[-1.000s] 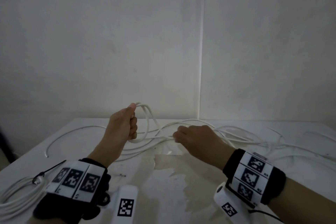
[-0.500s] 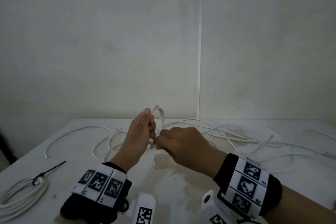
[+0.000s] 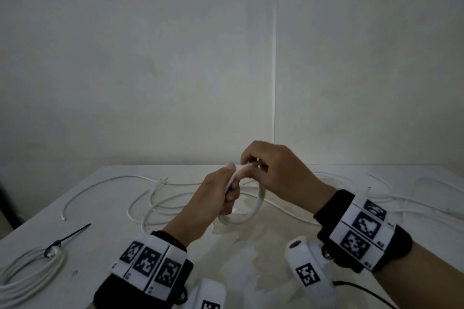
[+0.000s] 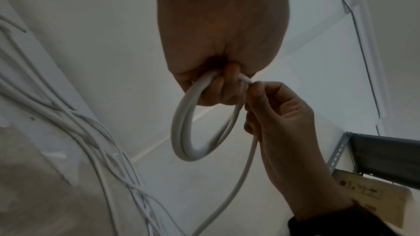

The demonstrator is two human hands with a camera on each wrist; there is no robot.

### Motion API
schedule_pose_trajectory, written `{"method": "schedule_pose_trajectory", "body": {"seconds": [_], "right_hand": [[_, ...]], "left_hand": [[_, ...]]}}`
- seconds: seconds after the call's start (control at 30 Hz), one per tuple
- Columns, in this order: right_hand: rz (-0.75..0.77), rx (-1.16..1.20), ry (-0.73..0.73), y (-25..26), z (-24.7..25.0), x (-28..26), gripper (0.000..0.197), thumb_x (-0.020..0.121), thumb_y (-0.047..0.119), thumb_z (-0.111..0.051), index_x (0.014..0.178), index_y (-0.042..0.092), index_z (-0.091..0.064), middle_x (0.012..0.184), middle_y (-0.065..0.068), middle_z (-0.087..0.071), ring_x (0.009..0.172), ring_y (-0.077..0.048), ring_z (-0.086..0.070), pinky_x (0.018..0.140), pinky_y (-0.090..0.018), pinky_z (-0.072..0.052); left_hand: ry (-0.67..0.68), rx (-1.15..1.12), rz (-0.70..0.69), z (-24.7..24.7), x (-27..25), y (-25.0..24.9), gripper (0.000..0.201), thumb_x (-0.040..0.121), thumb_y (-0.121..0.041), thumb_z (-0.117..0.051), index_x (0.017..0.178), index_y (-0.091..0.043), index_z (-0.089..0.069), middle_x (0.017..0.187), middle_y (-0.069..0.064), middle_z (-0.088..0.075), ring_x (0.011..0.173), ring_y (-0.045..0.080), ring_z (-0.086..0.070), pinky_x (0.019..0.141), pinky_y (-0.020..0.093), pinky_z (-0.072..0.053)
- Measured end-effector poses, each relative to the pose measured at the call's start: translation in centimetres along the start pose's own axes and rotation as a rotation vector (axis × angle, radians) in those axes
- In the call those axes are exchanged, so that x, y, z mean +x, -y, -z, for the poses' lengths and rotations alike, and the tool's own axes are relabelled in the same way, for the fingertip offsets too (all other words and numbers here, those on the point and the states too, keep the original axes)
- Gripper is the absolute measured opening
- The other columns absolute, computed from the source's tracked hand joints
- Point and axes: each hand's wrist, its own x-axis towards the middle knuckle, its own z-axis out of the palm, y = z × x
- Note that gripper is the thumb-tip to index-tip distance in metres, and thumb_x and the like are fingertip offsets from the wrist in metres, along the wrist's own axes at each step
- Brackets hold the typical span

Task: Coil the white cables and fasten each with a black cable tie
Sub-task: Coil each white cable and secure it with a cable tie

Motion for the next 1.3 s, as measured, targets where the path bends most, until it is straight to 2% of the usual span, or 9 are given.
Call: {"method": "schedule_pose_trajectory", "body": {"seconds": [0.2, 0.4, 0.53, 0.63, 0.77, 0.83, 0.97, 1.13, 1.3], "right_hand": [[-0.147, 0.167, -0.054, -1.6, 1.3, -0.1, 0.009, 0.082, 0.016, -0.066, 0.081, 0.008, -0.070, 0.073, 0.012, -0.055, 0.066, 0.004, -0.052, 0.062, -0.006, -0.035], [-0.298, 0.371, 0.020, -0.5, -0.2, -0.9, 0.019, 0.095, 0.018, -0.047, 0.090, 0.027, -0.062, 0.073, 0.005, -0.064, 0.071, -0.006, -0.057, 0.073, -0.025, -0.045], [-0.376, 0.546, 0.058, 0.5, 0.0, -1.1, 0.024, 0.099, 0.017, -0.038, 0.099, 0.015, -0.062, 0.069, -0.001, -0.061, 0.052, 0.004, -0.050, 0.055, -0.007, -0.037], [-0.355, 0.471, -0.063, 0.2, 0.0, -0.4, 0.021, 0.097, 0.016, -0.043, 0.086, 0.024, -0.060, 0.059, 0.005, -0.051, 0.050, 0.000, -0.043, 0.056, -0.012, -0.036], [-0.317, 0.274, -0.114, -0.8, 0.6, -0.1, 0.018, 0.094, 0.021, -0.048, 0.084, 0.033, -0.057, 0.058, 0.010, -0.050, 0.057, -0.007, -0.046, 0.064, -0.023, -0.040], [-0.305, 0.224, -0.118, -0.8, 0.7, -0.2, 0.014, 0.094, 0.022, -0.048, 0.087, 0.030, -0.058, 0.058, 0.011, -0.049, 0.055, -0.004, -0.045, 0.063, -0.022, -0.039], [-0.317, 0.212, -0.141, -0.5, 0.4, -0.2, 0.015, 0.094, 0.023, -0.048, 0.096, 0.023, -0.063, 0.056, 0.011, -0.048, 0.053, -0.001, -0.047, 0.060, -0.019, -0.036], [-0.300, 0.329, -0.132, -0.3, 0.4, 0.1, 0.018, 0.094, 0.019, -0.048, 0.087, 0.030, -0.060, 0.056, 0.010, -0.049, 0.051, -0.001, -0.043, 0.056, -0.015, -0.036], [-0.220, 0.309, -0.193, -0.4, -0.7, -0.7, 0.015, 0.096, 0.020, -0.044, 0.096, 0.027, -0.058, 0.058, 0.010, -0.047, 0.056, -0.003, -0.044, 0.056, -0.011, -0.035]], "left_hand": [[0.045, -0.028, 0.041, 0.2, -0.2, -0.6, 0.040, 0.097, -0.027, -0.036, 0.059, -0.016, -0.033, 0.045, -0.008, -0.026, 0.039, 0.006, -0.017, 0.038, 0.016, -0.017], [-0.080, -0.176, -0.029, 0.0, 0.0, -1.0, 0.040, 0.097, -0.025, -0.037, 0.058, -0.018, -0.028, 0.043, -0.008, -0.022, 0.038, 0.006, -0.014, 0.038, 0.017, -0.014], [-0.110, -0.223, -0.049, 0.3, 0.1, -1.1, 0.038, 0.097, -0.027, -0.036, 0.061, -0.019, -0.026, 0.044, -0.008, -0.020, 0.038, 0.006, -0.013, 0.038, 0.017, -0.014], [-0.069, -0.232, -0.064, 0.3, 0.3, -1.2, 0.038, 0.098, -0.030, -0.033, 0.063, -0.016, -0.032, 0.044, -0.008, -0.025, 0.036, 0.006, -0.019, 0.039, 0.018, -0.019], [0.084, -0.207, -0.029, 0.8, 0.1, -1.4, 0.037, 0.098, -0.032, -0.031, 0.072, -0.011, -0.047, 0.049, -0.005, -0.039, 0.046, 0.013, -0.046, 0.056, 0.025, -0.038], [0.095, -0.280, 0.014, 0.6, 0.0, -1.7, 0.037, 0.098, -0.031, -0.031, 0.070, -0.012, -0.045, 0.048, -0.005, -0.035, 0.041, 0.010, -0.040, 0.052, 0.023, -0.041], [-0.021, -0.287, 0.017, -0.3, 0.1, -2.2, 0.039, 0.099, -0.029, -0.032, 0.062, -0.016, -0.033, 0.043, -0.008, -0.022, 0.033, 0.006, -0.021, 0.037, 0.018, -0.029], [-0.141, -0.292, -0.026, -0.6, 0.1, -2.4, 0.039, 0.097, -0.026, -0.034, 0.059, -0.018, -0.029, 0.041, -0.009, -0.020, 0.033, 0.006, -0.017, 0.034, 0.018, -0.020], [-0.126, -0.412, -0.027, -0.8, 0.2, -2.2, 0.040, 0.097, -0.027, -0.035, 0.058, -0.018, -0.030, 0.043, -0.008, -0.018, 0.033, 0.006, -0.015, 0.033, 0.018, -0.018]]}}
